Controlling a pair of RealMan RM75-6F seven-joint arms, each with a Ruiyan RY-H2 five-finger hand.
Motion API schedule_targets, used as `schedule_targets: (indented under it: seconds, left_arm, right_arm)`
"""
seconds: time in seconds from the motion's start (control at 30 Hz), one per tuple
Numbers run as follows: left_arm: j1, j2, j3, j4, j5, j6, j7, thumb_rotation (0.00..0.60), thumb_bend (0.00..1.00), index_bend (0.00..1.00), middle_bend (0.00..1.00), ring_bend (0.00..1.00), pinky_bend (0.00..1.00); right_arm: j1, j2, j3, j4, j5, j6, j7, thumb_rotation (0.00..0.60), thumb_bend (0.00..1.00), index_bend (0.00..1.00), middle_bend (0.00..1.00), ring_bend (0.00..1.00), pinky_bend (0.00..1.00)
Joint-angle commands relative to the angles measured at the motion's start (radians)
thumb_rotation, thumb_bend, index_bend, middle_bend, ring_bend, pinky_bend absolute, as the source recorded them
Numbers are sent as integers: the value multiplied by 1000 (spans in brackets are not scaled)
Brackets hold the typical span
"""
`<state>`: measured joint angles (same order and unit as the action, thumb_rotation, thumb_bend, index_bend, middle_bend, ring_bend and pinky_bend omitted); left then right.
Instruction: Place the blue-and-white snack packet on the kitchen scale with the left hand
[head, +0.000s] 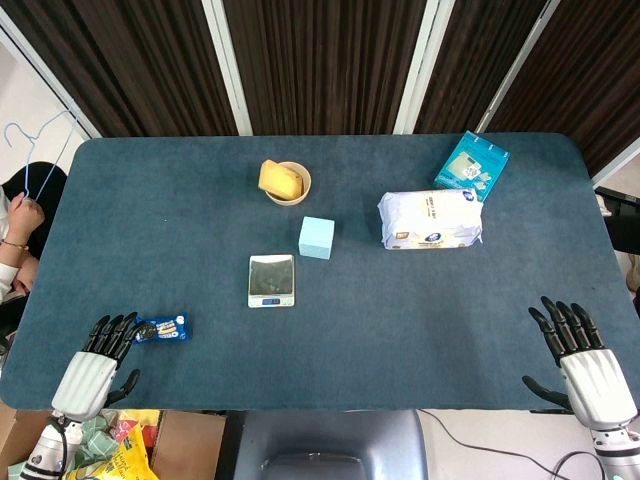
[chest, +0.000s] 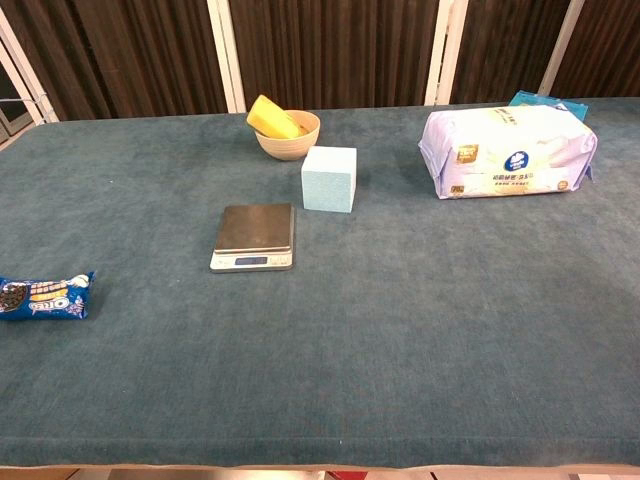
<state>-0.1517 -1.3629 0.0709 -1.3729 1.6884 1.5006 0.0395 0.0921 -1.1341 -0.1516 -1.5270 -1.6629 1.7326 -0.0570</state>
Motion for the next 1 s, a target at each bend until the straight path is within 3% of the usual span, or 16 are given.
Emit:
schedule_targets:
  seconds: [0.03, 0.17, 0.2, 0.33, 0.4, 0.5, 0.7, 0.9, 1.0]
  left_arm:
    - [0, -3, -5, -1, -4, 1, -2, 600, 381, 0, 0, 0, 37]
    - [-13, -27, -15, 32, -3, -10, 1, 600, 368, 0, 0, 26, 95]
    - [-19, -41, -22, 48, -5, -15, 5, 600, 362, 0, 0, 93, 189]
    - [-60, -98, -50, 105, -59, -106, -11, 600, 360, 0, 0, 558, 565]
    - [-82, -114, -67, 115, -100, -167, 5, 600, 360, 0, 0, 658, 692]
    - [-107, -147, -92, 144, -142, -218, 41, 600, 358, 0, 0, 766, 806]
    - [-140, -217, -123, 214, -213, -284, 132, 600, 353, 80, 60, 854, 886]
    - [-151, -261, -125, 279, -229, -292, 174, 600, 353, 406, 365, 903, 940]
    - [-152, -270, -125, 294, -230, -288, 175, 600, 357, 477, 440, 907, 945]
  right_arm:
    - [-19, 13, -6, 12, -50, -49, 49, 600, 249, 0, 0, 0, 0]
    - [-27, 19, -2, 12, -64, -50, 58, 600, 249, 0, 0, 0, 0]
    - [-29, 20, -1, 12, -70, -47, 62, 600, 249, 0, 0, 0, 0]
    - [-29, 24, -2, 16, -90, -63, 78, 600, 248, 0, 0, 0, 0]
    - [-26, 28, -2, 17, -99, -72, 90, 600, 248, 0, 0, 0, 0]
    - [-26, 30, 1, 17, -105, -79, 95, 600, 247, 0, 0, 0, 0]
    - [-30, 33, 11, 11, -101, -96, 98, 599, 247, 0, 0, 0, 0]
    - [-33, 40, 14, 10, -112, -101, 114, 600, 247, 0, 0, 0, 0]
    - [-35, 41, 16, 11, -113, -101, 115, 599, 247, 0, 0, 0, 0]
